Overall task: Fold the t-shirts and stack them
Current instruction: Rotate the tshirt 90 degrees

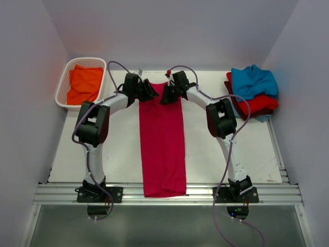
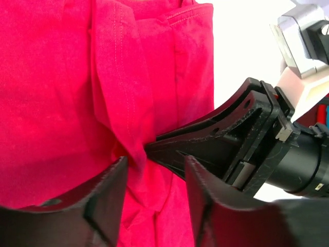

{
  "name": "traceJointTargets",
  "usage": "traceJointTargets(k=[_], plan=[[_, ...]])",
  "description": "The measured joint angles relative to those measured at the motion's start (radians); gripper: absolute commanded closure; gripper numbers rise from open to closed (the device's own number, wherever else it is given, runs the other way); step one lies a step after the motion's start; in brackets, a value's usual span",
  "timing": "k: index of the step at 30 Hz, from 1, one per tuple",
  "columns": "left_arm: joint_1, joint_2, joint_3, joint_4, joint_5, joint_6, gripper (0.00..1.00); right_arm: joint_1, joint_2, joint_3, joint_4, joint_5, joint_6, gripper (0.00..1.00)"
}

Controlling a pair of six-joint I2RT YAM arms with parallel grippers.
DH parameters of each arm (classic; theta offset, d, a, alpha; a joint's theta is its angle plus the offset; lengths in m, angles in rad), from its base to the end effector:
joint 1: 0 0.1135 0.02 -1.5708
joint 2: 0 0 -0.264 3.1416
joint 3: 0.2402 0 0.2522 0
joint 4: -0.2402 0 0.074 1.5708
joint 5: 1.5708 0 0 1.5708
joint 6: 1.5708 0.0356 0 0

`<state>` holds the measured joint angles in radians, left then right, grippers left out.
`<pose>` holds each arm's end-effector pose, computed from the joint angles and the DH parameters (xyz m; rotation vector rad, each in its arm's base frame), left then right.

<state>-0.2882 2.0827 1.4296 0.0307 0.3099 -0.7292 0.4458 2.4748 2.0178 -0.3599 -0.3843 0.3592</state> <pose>0.4456 -0.1434 0.1796 -0.3234 2.2869 -0.8896 0.4878 0.2479 0.1445 -0.2968 2.4580 0.8247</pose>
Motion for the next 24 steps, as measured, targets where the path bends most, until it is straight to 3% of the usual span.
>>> traceJointTargets(k=[12,24], plan=[[-0.007,-0.024,-0.101,0.038,-0.035,-0.004,0.38,-0.003,-0.002,-0.004,0.002,0.0,0.0,0.82],[-0.007,-0.016,-0.288,0.425,0.012,-0.046,0.42,-0.008,-0.01,-0.026,0.018,-0.001,0.0,0.87]])
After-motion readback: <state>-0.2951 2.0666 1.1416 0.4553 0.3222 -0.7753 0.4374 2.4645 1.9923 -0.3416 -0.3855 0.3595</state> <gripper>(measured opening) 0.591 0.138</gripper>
